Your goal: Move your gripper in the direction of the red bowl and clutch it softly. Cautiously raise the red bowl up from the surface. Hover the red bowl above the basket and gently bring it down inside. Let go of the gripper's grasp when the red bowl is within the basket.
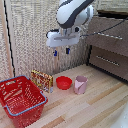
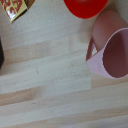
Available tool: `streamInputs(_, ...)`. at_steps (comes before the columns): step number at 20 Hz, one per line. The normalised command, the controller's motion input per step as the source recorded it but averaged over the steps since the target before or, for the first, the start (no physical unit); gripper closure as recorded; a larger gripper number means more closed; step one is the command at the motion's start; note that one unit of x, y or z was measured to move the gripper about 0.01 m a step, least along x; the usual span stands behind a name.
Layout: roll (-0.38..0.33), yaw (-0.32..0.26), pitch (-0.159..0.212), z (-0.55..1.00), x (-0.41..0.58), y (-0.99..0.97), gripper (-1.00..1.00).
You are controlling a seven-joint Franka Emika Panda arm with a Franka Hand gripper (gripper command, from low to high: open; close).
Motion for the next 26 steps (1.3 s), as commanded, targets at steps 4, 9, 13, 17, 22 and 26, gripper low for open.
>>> streamInputs(4, 0.036, 0.008, -0.001, -0.27, 0.074, -0.66, -1.0)
streamInputs(9, 0.032, 0.012, 0.0, -0.29, 0.085, -0.73, -1.0)
streamInputs(13, 0.007, 0.054, -0.001, -0.25, 0.115, -0.54, -1.0)
streamInputs(17, -0.016, 0.103, 0.0, -0.36, 0.148, -0.23, -1.0)
streamInputs(22, -0.087, 0.1, 0.03, -0.45, 0.162, -0.04, -1.0)
streamInputs(26, -0.089, 0.099, 0.036, -0.48, 0.196, -0.06, -1.0)
